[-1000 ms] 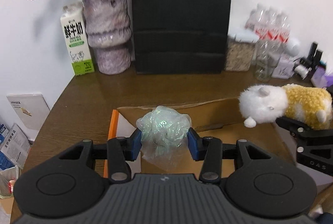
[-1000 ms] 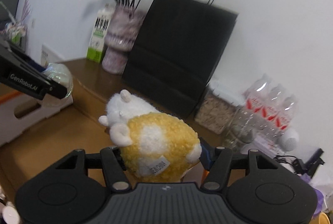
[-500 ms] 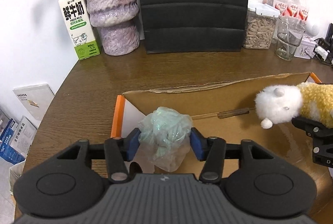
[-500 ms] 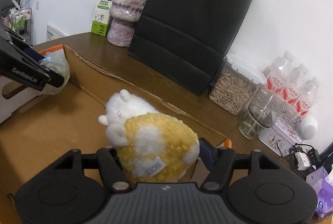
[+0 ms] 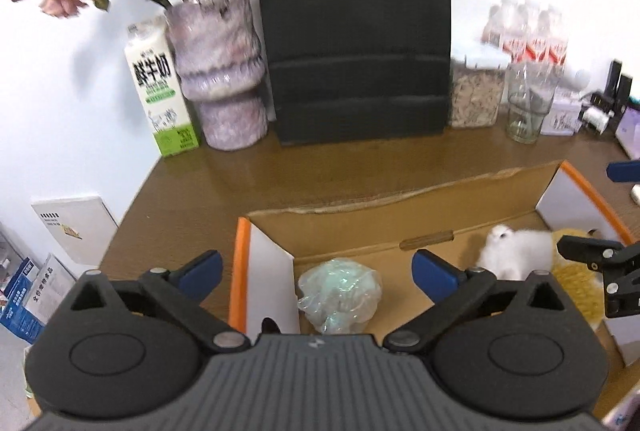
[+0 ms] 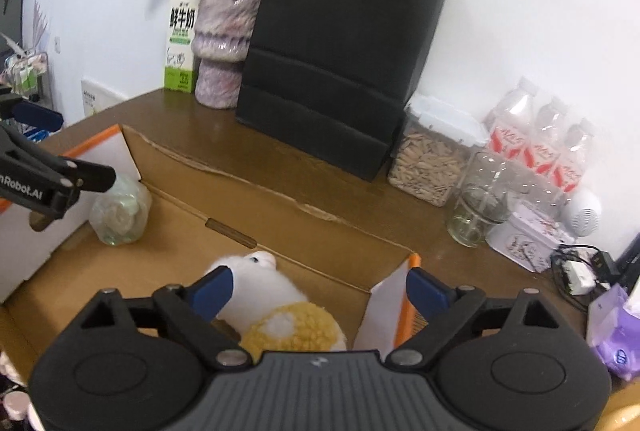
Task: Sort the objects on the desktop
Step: 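Carry the bag and plush toy into the cardboard box and release both, then return to the table and grasp the white bottle cap with the left tool, then grasp the purple cloth with the right tool while the left tool holds the cap, then lower the cap and purple cloth into the box and release both, then grasp the red-green flower ornament with the left tool while the right tool grasps tissue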
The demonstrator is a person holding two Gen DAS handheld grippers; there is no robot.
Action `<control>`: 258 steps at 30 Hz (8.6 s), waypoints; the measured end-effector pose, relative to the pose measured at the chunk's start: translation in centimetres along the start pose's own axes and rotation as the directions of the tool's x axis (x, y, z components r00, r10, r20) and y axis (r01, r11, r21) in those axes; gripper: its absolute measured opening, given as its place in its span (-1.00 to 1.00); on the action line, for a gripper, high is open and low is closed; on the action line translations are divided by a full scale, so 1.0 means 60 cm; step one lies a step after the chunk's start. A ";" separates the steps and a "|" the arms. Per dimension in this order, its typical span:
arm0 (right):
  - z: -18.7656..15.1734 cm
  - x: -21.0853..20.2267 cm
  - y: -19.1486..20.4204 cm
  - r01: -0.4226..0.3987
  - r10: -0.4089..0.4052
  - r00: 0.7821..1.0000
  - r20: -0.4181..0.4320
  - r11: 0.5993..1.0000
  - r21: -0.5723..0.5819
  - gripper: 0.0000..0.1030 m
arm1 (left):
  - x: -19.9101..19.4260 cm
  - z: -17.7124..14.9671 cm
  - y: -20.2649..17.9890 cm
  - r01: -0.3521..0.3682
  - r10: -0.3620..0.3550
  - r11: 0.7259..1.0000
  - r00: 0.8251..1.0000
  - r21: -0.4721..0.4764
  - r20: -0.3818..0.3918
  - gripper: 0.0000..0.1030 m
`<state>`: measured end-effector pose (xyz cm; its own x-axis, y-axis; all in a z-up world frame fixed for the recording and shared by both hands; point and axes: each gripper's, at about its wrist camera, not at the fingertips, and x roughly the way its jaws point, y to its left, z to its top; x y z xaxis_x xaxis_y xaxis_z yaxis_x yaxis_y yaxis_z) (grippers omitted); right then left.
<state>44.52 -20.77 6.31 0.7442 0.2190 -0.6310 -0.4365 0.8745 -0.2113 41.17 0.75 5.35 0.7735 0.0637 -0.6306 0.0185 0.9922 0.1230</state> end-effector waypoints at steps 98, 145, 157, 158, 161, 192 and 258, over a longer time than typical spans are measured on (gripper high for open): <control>-0.422 -0.294 0.233 0.027 -0.067 0.990 0.123 0.952 0.306 0.01 | -0.308 -0.476 -0.077 0.195 -0.196 0.981 0.966 0.021 0.167 -0.19; -0.258 -0.440 0.143 0.018 -0.138 0.880 0.455 0.966 0.258 -0.89 | -0.400 -0.249 -0.029 0.163 -0.121 0.986 0.869 -0.046 0.480 -0.20; -0.072 -0.283 0.121 -0.042 -0.002 0.946 0.324 0.991 0.130 -0.89 | -0.260 -0.095 -0.037 0.137 -0.117 0.990 0.932 -0.034 0.344 -0.20; -0.060 -0.267 0.121 -0.041 0.004 0.954 0.300 0.992 0.116 -0.89 | -0.247 -0.085 -0.038 0.135 -0.118 0.990 0.938 -0.029 0.325 -0.20; -0.032 -0.216 0.119 -0.066 0.044 0.974 0.220 0.993 0.095 -0.89 | -0.205 -0.062 -0.044 0.112 -0.107 0.994 0.959 -0.003 0.262 -0.20; -0.024 0.080 0.070 -0.118 0.147 0.927 -0.344 0.988 0.102 -0.87 | 0.070 -0.050 -0.026 -0.012 0.029 0.996 0.981 0.089 -0.194 -0.20; -0.290 -0.354 0.250 -0.019 -0.054 0.937 0.345 0.979 0.204 1.00 | -0.326 -0.353 0.027 -0.010 0.049 0.991 0.953 -0.130 0.299 1.00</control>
<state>13.37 -19.85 3.54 0.8952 0.3073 -0.3227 -0.3381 0.9401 -0.0427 12.65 3.38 1.66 0.9276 0.0773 -0.3654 -0.0717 0.9970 0.0289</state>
